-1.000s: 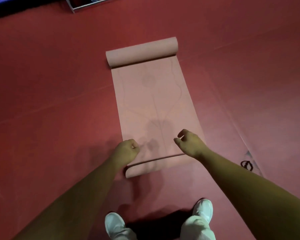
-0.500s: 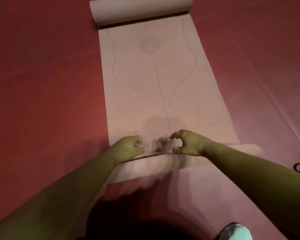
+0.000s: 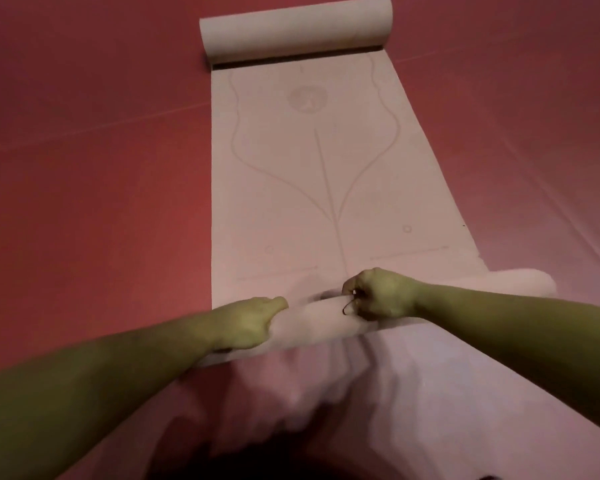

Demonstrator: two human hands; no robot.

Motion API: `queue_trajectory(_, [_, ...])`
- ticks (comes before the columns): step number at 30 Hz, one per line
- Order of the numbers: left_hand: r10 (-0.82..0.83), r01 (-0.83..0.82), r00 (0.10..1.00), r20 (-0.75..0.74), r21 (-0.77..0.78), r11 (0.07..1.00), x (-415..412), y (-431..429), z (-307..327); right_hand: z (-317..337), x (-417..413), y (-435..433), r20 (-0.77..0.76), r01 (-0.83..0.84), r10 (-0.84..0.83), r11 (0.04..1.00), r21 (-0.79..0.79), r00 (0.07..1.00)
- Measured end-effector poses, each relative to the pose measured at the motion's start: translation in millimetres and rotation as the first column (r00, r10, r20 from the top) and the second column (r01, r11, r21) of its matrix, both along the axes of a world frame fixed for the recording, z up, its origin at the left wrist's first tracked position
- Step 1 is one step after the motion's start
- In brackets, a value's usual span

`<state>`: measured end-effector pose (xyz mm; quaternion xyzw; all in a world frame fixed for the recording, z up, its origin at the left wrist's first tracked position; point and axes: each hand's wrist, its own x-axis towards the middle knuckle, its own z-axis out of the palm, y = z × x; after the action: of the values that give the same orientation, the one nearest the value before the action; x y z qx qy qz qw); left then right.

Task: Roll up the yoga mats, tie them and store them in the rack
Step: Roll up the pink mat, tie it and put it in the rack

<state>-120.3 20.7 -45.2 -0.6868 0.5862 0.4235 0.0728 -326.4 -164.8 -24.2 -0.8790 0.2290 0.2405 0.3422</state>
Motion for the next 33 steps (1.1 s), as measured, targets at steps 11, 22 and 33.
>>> queue_trajectory(11, [-0.056, 0.053, 0.998, -0.018, -0.148, 0.988, -20, 7, -7, -19, -110, -21, -0.092, 0.154, -0.162, 0.984, -0.087, 0.982])
queue_trajectory(22, [-0.124, 0.171, 0.943, 0.310, -0.127, 0.977, -65, 42, -46, -63, -85, -16, -0.015, 0.337, -0.337, 0.939, 0.071, 0.941])
queue_trajectory(33, [0.019, 0.112, 0.914, 0.404, -0.298, 0.948, -105, 68, -93, -98, -140, 15, 0.110, 0.177, -0.167, 0.980, -0.094, 0.980])
